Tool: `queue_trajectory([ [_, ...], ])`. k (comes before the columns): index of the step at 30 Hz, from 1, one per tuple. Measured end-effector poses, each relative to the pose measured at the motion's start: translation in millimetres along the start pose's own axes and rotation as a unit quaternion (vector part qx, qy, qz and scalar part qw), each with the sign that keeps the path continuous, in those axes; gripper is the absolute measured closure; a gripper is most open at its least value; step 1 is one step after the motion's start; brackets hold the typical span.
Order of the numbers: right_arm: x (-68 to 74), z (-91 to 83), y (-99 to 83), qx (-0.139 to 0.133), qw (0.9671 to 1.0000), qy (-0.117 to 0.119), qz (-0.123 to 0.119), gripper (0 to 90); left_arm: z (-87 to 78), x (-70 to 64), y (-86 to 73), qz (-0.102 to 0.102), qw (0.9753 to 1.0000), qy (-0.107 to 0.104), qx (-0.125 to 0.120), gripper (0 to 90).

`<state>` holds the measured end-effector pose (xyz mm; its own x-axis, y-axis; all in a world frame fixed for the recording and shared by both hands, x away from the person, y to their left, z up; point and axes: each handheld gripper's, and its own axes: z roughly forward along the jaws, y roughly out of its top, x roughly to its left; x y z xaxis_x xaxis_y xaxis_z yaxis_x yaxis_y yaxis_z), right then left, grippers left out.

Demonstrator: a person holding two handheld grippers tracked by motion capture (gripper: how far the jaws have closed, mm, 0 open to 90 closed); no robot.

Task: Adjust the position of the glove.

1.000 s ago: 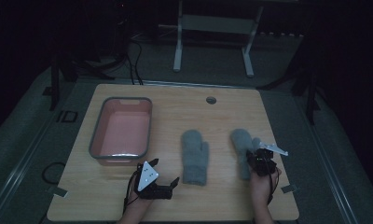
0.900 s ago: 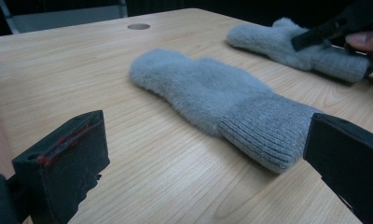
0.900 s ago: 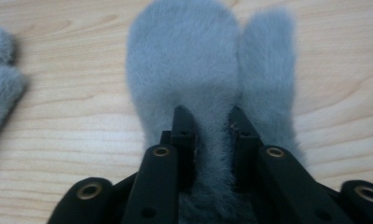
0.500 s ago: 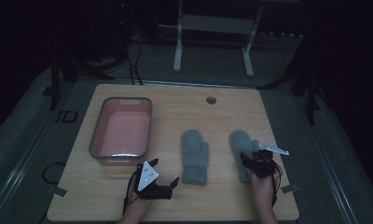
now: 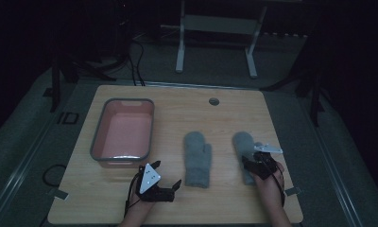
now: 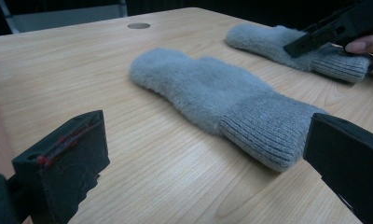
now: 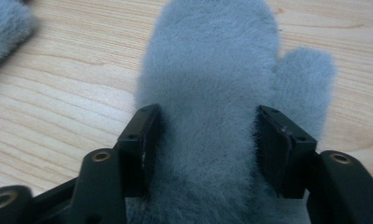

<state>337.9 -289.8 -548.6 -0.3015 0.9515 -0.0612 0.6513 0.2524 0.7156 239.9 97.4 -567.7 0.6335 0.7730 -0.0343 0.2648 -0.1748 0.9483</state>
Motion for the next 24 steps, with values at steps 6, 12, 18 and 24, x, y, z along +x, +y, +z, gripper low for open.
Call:
queue_trajectory([
  [6, -0.8, 2.1, -0.6, -0.009, 0.9998, 0.002, 0.019, 60.2, -0.3, 0.1, 0.2, 0.002, 1.0000, -0.001, 0.000, 0.3],
  [12, 4.6, -4.6, 0.4, -0.025, 0.9983, -0.021, 0.049, 79.1, -0.1, -0.1, 0.3, 0.002, 1.0000, -0.001, -0.001, 0.3],
  [18, 15.5, -17.9, 14.3, -0.043, 0.9953, -0.038, 0.078, 79.6, -0.2, 0.2, 0.6, 0.000, 1.0000, 0.000, -0.003, 0.3],
  [24, 41.5, -35.4, 36.4, -0.064, 0.9936, -0.041, 0.083, 79.6, -0.9, -0.1, 1.2, 0.003, 1.0000, 0.004, -0.002, 0.3],
])
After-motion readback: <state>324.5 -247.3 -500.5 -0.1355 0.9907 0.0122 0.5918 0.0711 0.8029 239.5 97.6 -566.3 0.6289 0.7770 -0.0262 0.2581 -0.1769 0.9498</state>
